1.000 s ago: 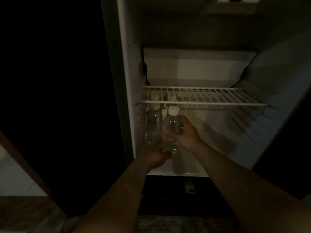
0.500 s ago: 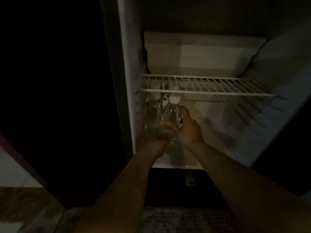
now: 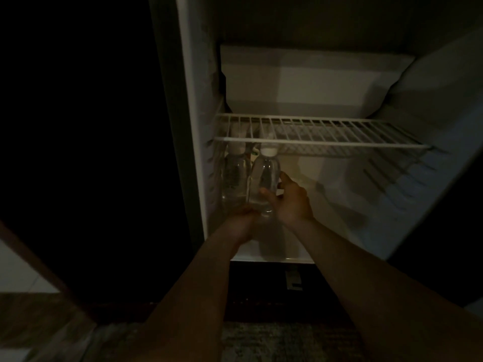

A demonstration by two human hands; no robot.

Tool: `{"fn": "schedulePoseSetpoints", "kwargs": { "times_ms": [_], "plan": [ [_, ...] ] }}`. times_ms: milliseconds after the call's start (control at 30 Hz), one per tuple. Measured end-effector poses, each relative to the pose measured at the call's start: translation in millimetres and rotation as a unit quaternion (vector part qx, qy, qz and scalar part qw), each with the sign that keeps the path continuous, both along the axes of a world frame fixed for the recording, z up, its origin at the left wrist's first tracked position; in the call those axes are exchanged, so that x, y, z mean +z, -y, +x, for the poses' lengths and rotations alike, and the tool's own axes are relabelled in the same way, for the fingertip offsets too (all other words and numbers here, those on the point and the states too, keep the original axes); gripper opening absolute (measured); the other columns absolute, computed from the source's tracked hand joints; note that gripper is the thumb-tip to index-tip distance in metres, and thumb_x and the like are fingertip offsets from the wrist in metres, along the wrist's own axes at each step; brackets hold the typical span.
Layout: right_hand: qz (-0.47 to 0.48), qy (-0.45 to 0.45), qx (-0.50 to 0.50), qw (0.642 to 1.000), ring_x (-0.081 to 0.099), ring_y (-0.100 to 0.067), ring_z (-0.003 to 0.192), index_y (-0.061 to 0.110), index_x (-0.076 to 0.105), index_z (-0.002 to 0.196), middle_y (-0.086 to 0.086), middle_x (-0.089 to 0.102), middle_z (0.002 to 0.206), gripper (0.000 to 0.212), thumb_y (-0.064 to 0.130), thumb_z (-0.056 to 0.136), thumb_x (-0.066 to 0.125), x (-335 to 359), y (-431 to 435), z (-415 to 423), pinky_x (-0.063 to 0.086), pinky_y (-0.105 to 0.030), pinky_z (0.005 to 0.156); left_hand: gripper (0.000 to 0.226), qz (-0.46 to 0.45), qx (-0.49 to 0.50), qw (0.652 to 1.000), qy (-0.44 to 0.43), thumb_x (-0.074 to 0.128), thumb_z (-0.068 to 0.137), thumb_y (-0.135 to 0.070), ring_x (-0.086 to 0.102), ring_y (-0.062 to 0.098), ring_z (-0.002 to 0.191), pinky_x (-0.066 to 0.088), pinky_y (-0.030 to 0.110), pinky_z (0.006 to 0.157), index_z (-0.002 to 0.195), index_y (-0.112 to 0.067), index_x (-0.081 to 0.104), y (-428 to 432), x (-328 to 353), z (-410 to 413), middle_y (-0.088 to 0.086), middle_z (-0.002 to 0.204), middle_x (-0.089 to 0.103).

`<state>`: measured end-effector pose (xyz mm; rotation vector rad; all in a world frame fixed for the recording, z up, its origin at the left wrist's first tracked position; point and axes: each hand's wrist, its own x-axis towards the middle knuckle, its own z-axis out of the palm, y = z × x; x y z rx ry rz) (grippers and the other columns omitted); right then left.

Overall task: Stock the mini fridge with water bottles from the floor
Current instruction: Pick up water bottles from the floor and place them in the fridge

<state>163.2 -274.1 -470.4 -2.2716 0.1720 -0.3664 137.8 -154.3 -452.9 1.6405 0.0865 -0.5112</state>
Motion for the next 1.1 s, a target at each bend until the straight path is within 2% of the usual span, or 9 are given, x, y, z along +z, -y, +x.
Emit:
{"fn": "schedulePoseSetpoints", "kwargs": {
  "times_ms": [100,233,333,500,667,767,833,933,1100],
  "plan": [
    [0.011,-0.051,0.022,0.998,0.061,-0.03,0.109,0.013,0.056,0.123,-0.013,0.066,0.117,0.04,0.033,0.089,0.06,4.0,2.6,-2.8,0.048,-0.033,0.09,0.038,0.009,-0.009,1.0,-0.015,0.042,0.097,-0.013,0.055,0.024,0.106,0.049,0.021,0.078,0.134,-0.003,0.044,-0.9,4.5,-1.2,0.016,0.125,0.056],
    [-0.056,-0.151,0.007,0.987,0.056,-0.035,0.112,0.008,0.059,0.108,-0.02,0.06,0.119,0.037,0.041,0.092,0.051,12.4,5.3,-9.1,0.045,-0.034,0.085,0.035,0.082,-0.017,0.996,-0.001,0.042,0.098,-0.021,0.051,0.025,0.12,0.042,0.027,0.078,0.128,-0.006,0.05,-7.3,6.7,3.1,0.015,0.132,0.053],
    [-0.085,-0.181,0.006,0.98,0.062,-0.034,0.097,0.014,0.054,0.074,-0.016,0.065,0.099,0.033,0.043,0.091,0.05,25.5,6.6,-16.0,0.043,-0.03,0.073,0.03,0.121,-0.052,0.991,0.024,0.042,0.097,-0.026,0.056,0.014,0.085,0.04,0.021,0.061,0.117,-0.009,0.057,-19.8,10.8,1.9,0.006,0.098,0.061],
    [-0.085,-0.171,0.062,0.98,0.065,-0.034,0.094,0.018,0.057,0.078,-0.017,0.068,0.103,0.02,0.035,0.088,0.053,52.0,2.6,-32.5,0.052,-0.042,0.09,0.024,0.15,-0.06,0.985,0.065,0.049,0.093,-0.013,0.051,0.008,0.062,0.044,0.02,0.059,0.074,-0.018,0.062,-41.5,25.2,-11.7,-0.001,0.068,0.056],
    [-0.116,-0.161,0.114,0.973,0.065,-0.034,0.092,0.005,0.066,0.092,-0.018,0.068,0.102,0.033,0.034,0.091,0.053,85.3,-9.2,-50.5,0.053,-0.043,0.087,0.027,0.206,-0.086,0.968,0.112,0.051,0.092,-0.017,0.06,0.027,0.098,0.046,0.027,0.078,0.107,0.002,0.063,-59.3,60.6,-32.6,0.02,0.108,0.062],
    [-0.128,-0.147,0.153,0.969,0.065,-0.037,0.092,-0.007,0.066,0.097,-0.025,0.067,0.101,0.036,0.027,0.092,0.053,105.4,-20.2,-64.0,0.052,-0.046,0.088,0.021,0.244,-0.084,0.959,0.115,0.047,0.094,-0.021,0.057,0.023,0.084,0.047,0.03,0.077,0.08,-0.012,0.06,-70.0,82.3,-43.2,0.012,0.098,0.055],
    [-0.127,-0.138,0.178,0.966,0.064,-0.04,0.093,-0.012,0.064,0.097,-0.03,0.065,0.101,0.038,0.024,0.093,0.053,118.6,-28.7,-72.3,0.049,-0.05,0.09,0.025,0.275,-0.095,0.949,0.123,0.046,0.095,-0.028,0.058,0.023,0.087,0.05,0.027,0.072,0.088,-0.007,0.06,-80.7,95.7,-51.5,0.014,0.098,0.058],
    [-0.141,-0.122,0.206,0.961,0.064,-0.037,0.091,-0.008,0.066,0.093,-0.028,0.066,0.1,0.037,0.027,0.094,0.052,138.1,-43.6,-83.8,0.049,-0.044,0.093,0.045,0.33,-0.106,0.929,0.13,0.043,0.096,-0.036,0.063,0.028,0.104,0.052,0.033,0.089,0.113,0.002,0.06,-100.5,116.6,-69.0,0.017,0.113,0.062],
    [-0.153,-0.102,0.253,0.95,0.064,-0.031,0.078,-0.006,0.066,0.089,-0.026,0.067,0.093,0.035,0.026,0.093,0.054,166.3,-72.7,-103.0,0.051,-0.039,0.075,0.047,0.416,-0.108,0.893,0.129,0.037,0.098,-0.038,0.061,0.024,0.105,0.046,0.035,0.1,0.127,-0.003,0.05,-136.6,144.6,-106.9,0.014,0.123,0.06]
  ]
}}
